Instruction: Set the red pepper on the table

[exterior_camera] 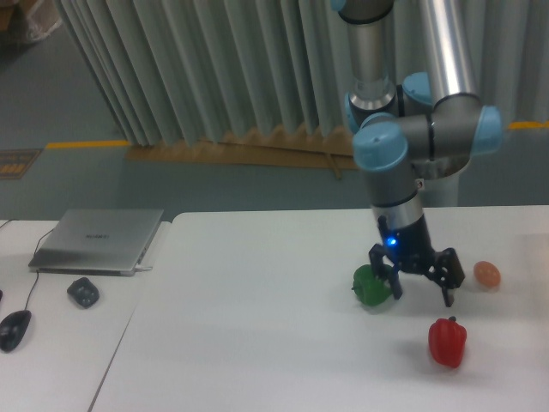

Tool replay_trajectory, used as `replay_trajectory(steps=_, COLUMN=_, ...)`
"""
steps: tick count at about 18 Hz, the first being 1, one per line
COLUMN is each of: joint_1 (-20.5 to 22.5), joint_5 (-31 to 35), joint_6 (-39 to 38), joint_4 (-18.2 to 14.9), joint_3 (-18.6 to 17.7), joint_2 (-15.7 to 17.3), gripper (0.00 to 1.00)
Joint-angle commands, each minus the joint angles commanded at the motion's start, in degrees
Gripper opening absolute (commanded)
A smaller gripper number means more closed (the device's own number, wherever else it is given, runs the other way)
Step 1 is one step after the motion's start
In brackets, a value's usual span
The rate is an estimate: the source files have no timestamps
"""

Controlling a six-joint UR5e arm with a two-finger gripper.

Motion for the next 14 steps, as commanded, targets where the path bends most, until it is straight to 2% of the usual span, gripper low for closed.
replay_trajectory(steps=1, joint_1=2.46, joint_5=-0.19, joint_6=11.76, joint_4=-7.64, joint_3=2.55, joint_2=0.09, gripper=1.00)
replay_trajectory(steps=3, joint_1=5.98, joint_5=0.07, joint_6=27.62, joint_4=-14.36, joint_3=5.11, joint_2=0.18, gripper=1.00)
replay_trajectory(steps=4, joint_1=7.65, joint_5=0.59, joint_6=36.05, joint_4=-15.52, joint_3=5.30, joint_2=0.44, gripper=1.00)
replay_trajectory(steps=6, joint_1=12.04, joint_5=1.30, joint_6=53.44, joint_4=-15.71, joint_3=6.09, joint_2=1.49, gripper=1.00)
replay_trajectory(steps=7, joint_1=12.76, joint_5=1.65, joint_6=57.89, joint_4=-15.62, joint_3=6.27, joint_2=1.32, gripper=1.00)
replay_trajectory(steps=8, joint_1=12.86, joint_5=2.78, joint_6=60.80, joint_4=-15.62, joint_3=6.09, joint_2=1.06, gripper=1.00)
replay_trajectory(steps=10, joint_1=12.86, joint_5=4.72, joint_6=61.45, joint_4=-15.45, joint_3=5.83, joint_2=0.88, gripper=1.00)
replay_trajectory(steps=14, joint_1=13.73, joint_5=3.77, joint_6=61.97, joint_4=-15.27, joint_3=5.83, joint_2=-1.66, gripper=1.00)
